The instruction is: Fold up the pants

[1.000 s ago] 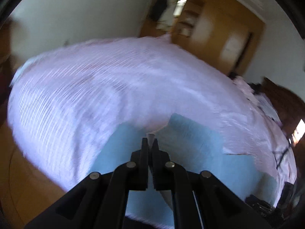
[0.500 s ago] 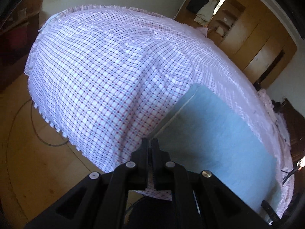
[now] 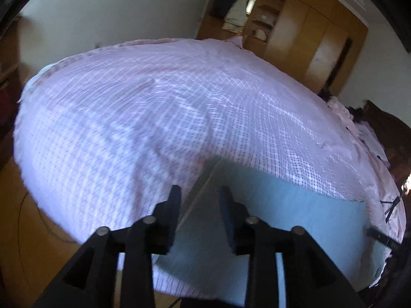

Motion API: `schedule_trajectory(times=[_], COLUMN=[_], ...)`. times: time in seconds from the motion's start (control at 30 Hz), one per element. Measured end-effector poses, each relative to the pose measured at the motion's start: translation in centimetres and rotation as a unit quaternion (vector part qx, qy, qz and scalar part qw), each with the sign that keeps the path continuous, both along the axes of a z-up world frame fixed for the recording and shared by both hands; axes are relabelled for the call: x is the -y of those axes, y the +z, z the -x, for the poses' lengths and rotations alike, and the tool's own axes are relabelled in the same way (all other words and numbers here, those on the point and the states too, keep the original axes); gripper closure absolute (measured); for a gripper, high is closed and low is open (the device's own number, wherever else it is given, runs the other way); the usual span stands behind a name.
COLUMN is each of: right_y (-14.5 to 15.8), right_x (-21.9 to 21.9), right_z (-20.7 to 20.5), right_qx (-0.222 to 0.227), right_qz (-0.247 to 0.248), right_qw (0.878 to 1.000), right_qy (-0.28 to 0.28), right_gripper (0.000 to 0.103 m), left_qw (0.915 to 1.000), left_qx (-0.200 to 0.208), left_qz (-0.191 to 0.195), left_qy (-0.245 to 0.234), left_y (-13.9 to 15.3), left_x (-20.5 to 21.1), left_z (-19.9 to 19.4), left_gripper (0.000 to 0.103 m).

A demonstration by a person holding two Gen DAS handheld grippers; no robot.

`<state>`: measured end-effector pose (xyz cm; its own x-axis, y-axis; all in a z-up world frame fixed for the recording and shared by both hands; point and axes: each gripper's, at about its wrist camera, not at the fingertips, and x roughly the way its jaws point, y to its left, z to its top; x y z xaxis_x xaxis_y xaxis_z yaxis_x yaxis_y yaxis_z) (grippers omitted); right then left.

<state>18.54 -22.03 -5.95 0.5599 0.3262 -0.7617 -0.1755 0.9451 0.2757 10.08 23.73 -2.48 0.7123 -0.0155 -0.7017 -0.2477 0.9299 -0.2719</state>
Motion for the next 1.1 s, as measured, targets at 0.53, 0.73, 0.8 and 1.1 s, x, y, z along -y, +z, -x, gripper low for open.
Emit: schedule_trajectory(times=[0.53,0.73,0.8,1.1], right_y=[-0.3,-0.7,-0.8,-2.2], right_x=[-1.1,-0.9,-1.0,-1.8], right_z=[-3.5,-3.9,-4.1,-6.5], right_qx=[0.002,-0.001,-0.002,0.004], right_qz=[0.022,0.02,0.019,-0.013], right_qw=[1.0,1.0,1.0,0.999], right_qy=[0.018,0.019,0.021,0.037], right_gripper=[0.058,0.058,0.058,0.086], left_qw=[0.9983,0.9978,0.9981,0.9992], left_qx=[0.0,0.017,0.03,0.018], left_qz=[-0.012,0.022,0.012,0.03], left_qy=[-0.058,-0.06,-0.052,-0.019], left_y=[-0.8,-1.0,-0.5,-0.9], left_x=[1.3,1.3,1.5,0.3], left_z=[-5.3,-5.1,-4.4,-5.8], left_gripper=[0.067,0.098,0.098,0.098])
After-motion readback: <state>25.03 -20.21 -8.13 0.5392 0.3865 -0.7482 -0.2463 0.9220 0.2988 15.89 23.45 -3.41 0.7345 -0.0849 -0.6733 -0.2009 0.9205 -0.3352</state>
